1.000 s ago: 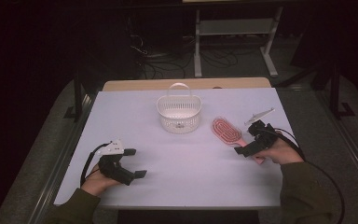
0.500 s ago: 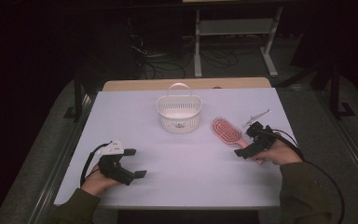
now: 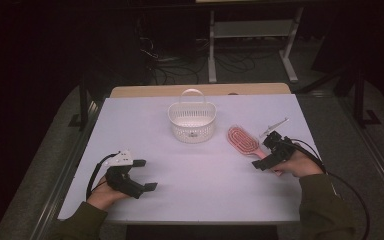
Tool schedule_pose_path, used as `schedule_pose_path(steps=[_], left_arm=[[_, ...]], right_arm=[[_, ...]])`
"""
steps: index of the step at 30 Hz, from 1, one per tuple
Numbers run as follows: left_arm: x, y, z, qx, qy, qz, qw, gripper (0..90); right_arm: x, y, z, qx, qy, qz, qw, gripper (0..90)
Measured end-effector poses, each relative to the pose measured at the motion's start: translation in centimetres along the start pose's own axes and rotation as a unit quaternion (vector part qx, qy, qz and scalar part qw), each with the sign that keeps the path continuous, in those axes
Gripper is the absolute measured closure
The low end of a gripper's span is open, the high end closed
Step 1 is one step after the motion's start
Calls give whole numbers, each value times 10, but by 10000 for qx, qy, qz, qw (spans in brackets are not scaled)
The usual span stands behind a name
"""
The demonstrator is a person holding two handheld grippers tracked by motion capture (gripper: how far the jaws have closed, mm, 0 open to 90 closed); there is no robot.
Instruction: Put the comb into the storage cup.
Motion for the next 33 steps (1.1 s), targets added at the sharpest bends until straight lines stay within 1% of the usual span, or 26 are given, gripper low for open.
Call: schedule_pose_path(steps=[8, 12, 16, 19, 28, 33], left_arm=[[0, 0, 0, 0, -4, 0, 10000, 3], [0, 0, 0, 1, 3, 3, 10000, 3], [0, 0, 0, -2, -7, -11, 10000, 3], [0, 0, 0, -3, -3, -6, 10000, 3], [0, 1, 0, -3, -9, -13, 10000, 3], [0, 0, 0, -8, -6, -11, 10000, 3]], right_arm=[[-1, -2, 2, 85, 35, 93, 9999, 148], [-2, -2, 3, 120, 15, 101, 9999, 189], [-5, -3, 3, 137, -56, 135, 9998, 265], [-6, -3, 5, 130, -58, 147, 9998, 308], [-6, -6, 8, 203, 6, 254, 9995, 438], [-6, -8, 10, 231, 27, 261, 9994, 508]])
Point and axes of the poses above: each handheld gripper's, and its own axes: z roughly forward along the jaws, x roughly out of its underside, y roughly to its left, the point moved 7 cm from there along z, roughly forward along the jaws, and after that the axes turned 4 degrees about -z, right-handed, at the moved point
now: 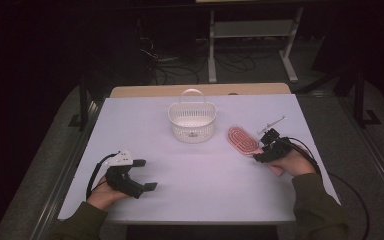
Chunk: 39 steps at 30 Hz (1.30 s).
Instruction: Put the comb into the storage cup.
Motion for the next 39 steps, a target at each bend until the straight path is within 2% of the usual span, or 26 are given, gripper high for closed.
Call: schedule_pose_path(steps=[6, 12, 18, 21, 31, 39], left_arm=[[0, 0, 0, 4, -6, 0, 10000, 3], [0, 0, 0, 3, -3, 0, 10000, 4], [0, 0, 0, 4, 2, -6, 10000, 4], [0, 0, 1, 4, 11, -6, 10000, 3], [0, 0, 0, -18, 2, 1, 10000, 4], [0, 0, 0, -11, -3, 4, 10000, 4]], right_arm=[[0, -1, 3, -4, 51, 35, 10000, 563], [1, 0, 9, 16, 180, -18, 9998, 603], [1, 1, 10, -8, 186, -54, 9998, 664], [0, 2, 10, 16, 208, -90, 9997, 675], [-1, 4, 10, 103, 351, 4, 9993, 691], [0, 3, 9, 41, 239, 61, 9997, 691]])
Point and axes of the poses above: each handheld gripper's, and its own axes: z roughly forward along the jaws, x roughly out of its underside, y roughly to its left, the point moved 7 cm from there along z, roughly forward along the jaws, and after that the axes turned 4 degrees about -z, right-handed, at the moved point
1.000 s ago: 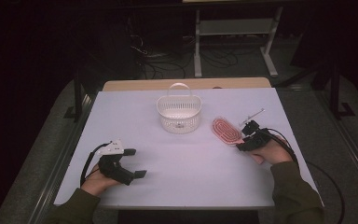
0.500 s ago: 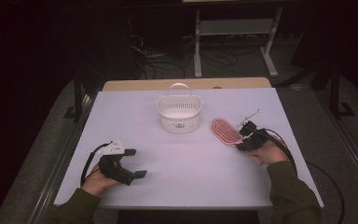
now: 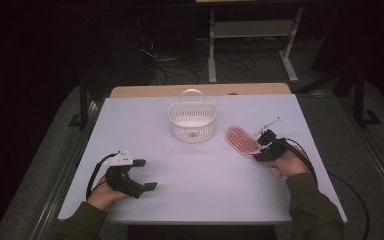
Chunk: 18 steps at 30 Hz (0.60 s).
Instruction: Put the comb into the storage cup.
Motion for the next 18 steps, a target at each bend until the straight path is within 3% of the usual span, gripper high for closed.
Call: schedule_pose_path(steps=[10, 18], left_arm=[[0, 0, 0, -2, 0, -1, 10000, 3], [0, 0, 1, 0, 6, -4, 10000, 4]], right_arm=[[4, -5, -5, -57, -133, 134, 9998, 691], [5, -11, -19, -170, -538, 369, 9977, 690]])
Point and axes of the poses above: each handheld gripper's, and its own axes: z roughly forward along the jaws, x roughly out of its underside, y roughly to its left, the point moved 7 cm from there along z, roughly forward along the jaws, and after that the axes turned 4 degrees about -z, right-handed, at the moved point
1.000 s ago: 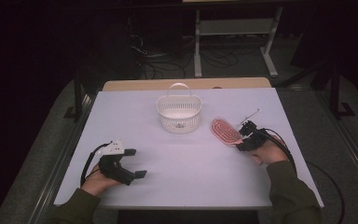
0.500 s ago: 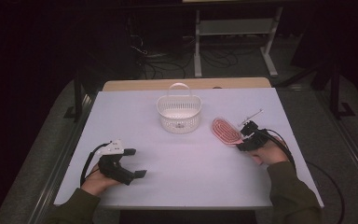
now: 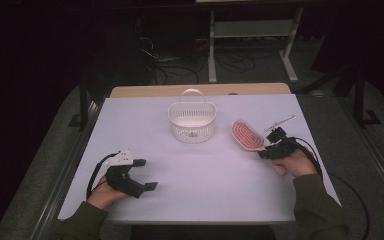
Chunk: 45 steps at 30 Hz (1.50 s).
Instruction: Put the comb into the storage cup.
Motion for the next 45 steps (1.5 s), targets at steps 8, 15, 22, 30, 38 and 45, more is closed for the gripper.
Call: schedule_pose_path(steps=[8, 15, 22, 30, 38, 45], left_arm=[[-1, 0, 0, 12, -30, -11, 10000, 3], [-2, 2, 0, -32, -59, -53, 10000, 3], [-2, 1, 0, -52, -54, -40, 10000, 3], [-3, 3, -2, -48, -104, -85, 9999, 3], [-3, 1, 0, -14, -86, -74, 9999, 4], [-3, 1, 0, -18, -81, -84, 9999, 4]], right_arm=[[-1, -2, -13, -51, -362, 85, 9993, 690], [-3, 4, -24, -91, -644, -4, 9979, 691], [-3, 14, -33, -143, -847, -138, 9962, 691], [-8, 34, -39, -312, -1081, -304, 9932, 690], [-12, 51, -47, -409, -1366, -449, 9888, 690], [-10, 63, -47, -530, -1431, -624, 9863, 690]])
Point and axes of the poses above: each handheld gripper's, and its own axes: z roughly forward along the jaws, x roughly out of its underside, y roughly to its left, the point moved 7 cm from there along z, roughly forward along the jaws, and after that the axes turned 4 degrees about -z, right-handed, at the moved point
